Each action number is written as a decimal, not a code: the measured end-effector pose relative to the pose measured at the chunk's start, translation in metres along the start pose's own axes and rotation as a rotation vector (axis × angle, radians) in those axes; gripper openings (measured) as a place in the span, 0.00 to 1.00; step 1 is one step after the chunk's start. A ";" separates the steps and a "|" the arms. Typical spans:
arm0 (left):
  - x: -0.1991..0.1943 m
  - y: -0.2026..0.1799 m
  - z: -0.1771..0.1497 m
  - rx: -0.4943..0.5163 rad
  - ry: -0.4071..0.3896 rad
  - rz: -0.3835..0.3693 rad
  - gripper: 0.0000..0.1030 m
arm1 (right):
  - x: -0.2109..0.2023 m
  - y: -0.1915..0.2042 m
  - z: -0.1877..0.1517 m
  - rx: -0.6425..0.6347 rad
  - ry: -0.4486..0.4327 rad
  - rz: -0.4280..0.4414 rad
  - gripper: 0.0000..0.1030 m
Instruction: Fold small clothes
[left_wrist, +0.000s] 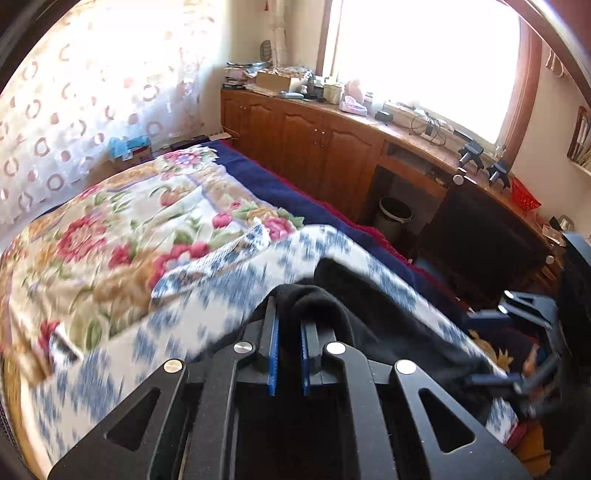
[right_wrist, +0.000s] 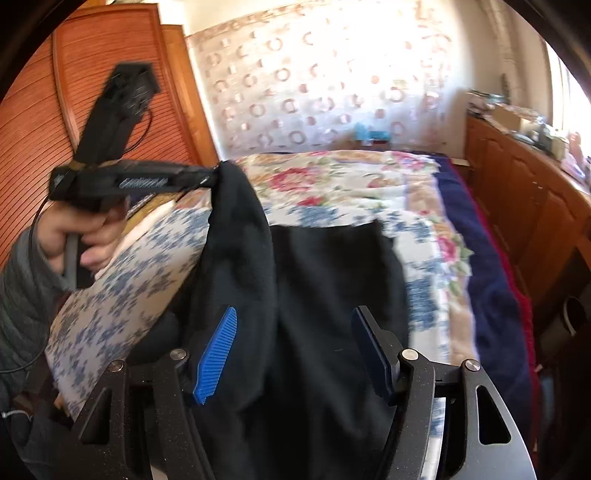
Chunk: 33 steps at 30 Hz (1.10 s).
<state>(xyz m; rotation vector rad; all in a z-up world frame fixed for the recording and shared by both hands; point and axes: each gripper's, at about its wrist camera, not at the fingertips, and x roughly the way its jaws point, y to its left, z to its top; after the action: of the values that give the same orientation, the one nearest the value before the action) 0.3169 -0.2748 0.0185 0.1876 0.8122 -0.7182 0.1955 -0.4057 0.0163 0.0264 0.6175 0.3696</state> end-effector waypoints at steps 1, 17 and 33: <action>0.011 -0.003 0.008 0.010 0.010 -0.001 0.10 | -0.001 -0.006 0.001 0.009 -0.001 -0.013 0.65; 0.000 0.016 -0.022 0.031 0.032 -0.020 0.75 | 0.028 0.017 0.017 -0.009 0.042 -0.038 0.65; -0.107 0.060 -0.138 -0.085 -0.091 0.122 0.75 | 0.016 0.136 -0.018 -0.118 0.018 0.057 0.40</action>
<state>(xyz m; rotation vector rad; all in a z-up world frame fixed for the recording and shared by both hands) 0.2235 -0.1175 -0.0059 0.1257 0.7363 -0.5722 0.1520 -0.2742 0.0105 -0.0721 0.6129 0.4608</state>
